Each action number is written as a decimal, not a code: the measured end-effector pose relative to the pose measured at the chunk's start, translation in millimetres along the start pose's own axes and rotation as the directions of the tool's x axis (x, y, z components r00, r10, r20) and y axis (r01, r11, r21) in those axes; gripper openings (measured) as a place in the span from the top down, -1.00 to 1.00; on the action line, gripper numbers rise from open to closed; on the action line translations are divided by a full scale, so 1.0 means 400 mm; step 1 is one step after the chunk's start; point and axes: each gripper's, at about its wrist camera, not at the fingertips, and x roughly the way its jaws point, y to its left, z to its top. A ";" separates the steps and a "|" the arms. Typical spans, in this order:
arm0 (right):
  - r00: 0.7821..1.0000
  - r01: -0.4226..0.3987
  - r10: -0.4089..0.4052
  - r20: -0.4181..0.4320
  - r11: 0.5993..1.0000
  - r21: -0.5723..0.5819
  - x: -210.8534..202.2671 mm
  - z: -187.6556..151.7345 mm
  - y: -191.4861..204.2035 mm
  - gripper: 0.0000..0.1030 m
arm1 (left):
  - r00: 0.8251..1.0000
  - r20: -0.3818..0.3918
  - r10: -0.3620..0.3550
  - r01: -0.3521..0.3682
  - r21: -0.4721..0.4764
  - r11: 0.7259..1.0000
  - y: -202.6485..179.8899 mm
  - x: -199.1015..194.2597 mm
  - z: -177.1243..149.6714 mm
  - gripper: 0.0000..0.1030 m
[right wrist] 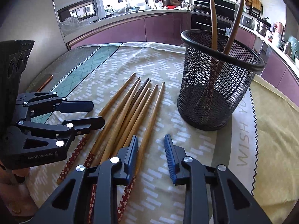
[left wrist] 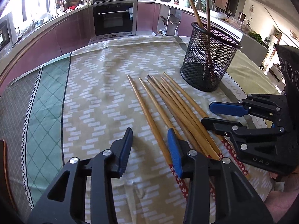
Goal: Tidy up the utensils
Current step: 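Close the left gripper on a chopstick and lift while the right gripper grasps another, then carry both chopsticks upright over the mesh cup, insert them and open both grippers, then move both open grippers back over the remaining chopsticks on the cloth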
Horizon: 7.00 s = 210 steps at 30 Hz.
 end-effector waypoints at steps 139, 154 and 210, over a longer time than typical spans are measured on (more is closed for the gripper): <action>0.916 -0.087 0.019 0.400 0.984 0.153 -0.280 0.195 -0.265 0.89 | 0.926 0.312 -0.214 0.199 0.081 0.977 -0.141 -0.186 0.344 0.85; 0.975 -0.088 0.044 0.219 0.977 0.195 -0.166 0.209 -0.282 0.88 | 0.958 0.182 -0.222 0.214 0.062 0.975 -0.109 -0.068 0.372 0.85; 0.982 -0.189 0.187 0.028 0.979 0.080 -0.036 -0.039 -0.012 0.49 | 0.992 0.082 -0.094 0.094 0.009 0.996 -0.022 -0.054 -0.009 0.25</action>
